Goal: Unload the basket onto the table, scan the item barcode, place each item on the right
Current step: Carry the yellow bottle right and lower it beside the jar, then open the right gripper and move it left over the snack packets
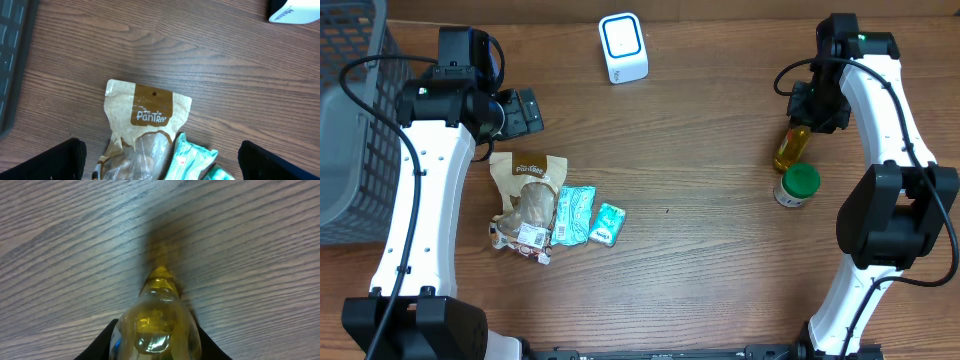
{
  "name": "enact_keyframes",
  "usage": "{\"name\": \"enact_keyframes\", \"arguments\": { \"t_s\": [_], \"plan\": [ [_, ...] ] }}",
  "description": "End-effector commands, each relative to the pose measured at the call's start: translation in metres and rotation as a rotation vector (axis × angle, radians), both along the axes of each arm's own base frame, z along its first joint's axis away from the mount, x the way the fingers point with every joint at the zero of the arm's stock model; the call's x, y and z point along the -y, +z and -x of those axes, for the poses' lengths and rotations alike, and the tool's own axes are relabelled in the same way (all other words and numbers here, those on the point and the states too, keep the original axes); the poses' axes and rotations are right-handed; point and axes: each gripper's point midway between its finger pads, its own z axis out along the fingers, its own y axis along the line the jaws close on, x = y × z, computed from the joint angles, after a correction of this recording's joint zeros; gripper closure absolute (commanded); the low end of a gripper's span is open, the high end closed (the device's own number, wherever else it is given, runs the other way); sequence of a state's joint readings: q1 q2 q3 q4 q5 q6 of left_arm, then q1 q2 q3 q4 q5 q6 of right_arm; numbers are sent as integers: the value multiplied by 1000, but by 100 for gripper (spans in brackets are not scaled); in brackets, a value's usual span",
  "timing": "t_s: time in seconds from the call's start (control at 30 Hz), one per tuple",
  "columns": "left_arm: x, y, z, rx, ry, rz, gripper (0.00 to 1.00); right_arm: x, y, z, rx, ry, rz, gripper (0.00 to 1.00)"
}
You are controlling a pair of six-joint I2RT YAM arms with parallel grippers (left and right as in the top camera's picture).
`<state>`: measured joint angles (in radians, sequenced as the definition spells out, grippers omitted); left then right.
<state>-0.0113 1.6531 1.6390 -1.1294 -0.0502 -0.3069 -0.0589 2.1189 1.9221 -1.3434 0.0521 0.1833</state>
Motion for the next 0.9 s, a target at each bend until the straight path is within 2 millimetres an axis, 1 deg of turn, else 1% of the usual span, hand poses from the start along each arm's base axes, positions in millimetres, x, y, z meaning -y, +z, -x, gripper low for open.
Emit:
{"name": "enact_keyframes", "arguments": {
  "t_s": [0.0,0.07,0.1,0.17,0.27,0.4,0.43,0.47,0.53,0.57,0.6,0.7,0.73,0.8,0.87],
  "plan": [
    [-2,7,-2,22,-8,-15,0,2,3,-2,15,-7,0,72],
    [-2,7,-2,22,-8,-15,0,2,3,-2,15,-7,0,65],
    [-2,7,-2,22,-8,-15,0,2,3,-3,16,-7,0,63],
    [-2,7,-2,22,-8,-15,0,2,3,-3,16,-7,0,62],
    [-2,7,-2,22,-8,-15,0,2,3,-3,19,-7,0,56],
    [-2,7,-2,22,-8,-15,0,2,3,-5,24,-7,0,55],
    [-2,7,-2,22,-8,-15,0,2,3,-5,27,-7,0,52],
    [-2,7,-2,21,-8,-15,0,2,3,-6,29,-7,0,44],
    [-2,7,-2,21,-8,-15,1,2,3,-6,31,-7,0,41],
    [-2,7,-2,21,-8,-15,0,2,3,-6,30,-7,0,38],
    [-2,7,-2,22,-8,-15,0,2,3,-6,30,-7,0,32],
    [-2,7,-2,22,-8,-15,0,2,3,-4,23,-7,0,6],
    [-2,7,-2,22,-8,-15,0,2,3,-4,23,-7,0,2],
    [-2,7,-2,22,-8,-15,1,2,7,-5,29,-7,0,0],
    [-2,7,-2,22,-8,-15,0,2,17,-6,43,-7,1,0]
  ]
}}
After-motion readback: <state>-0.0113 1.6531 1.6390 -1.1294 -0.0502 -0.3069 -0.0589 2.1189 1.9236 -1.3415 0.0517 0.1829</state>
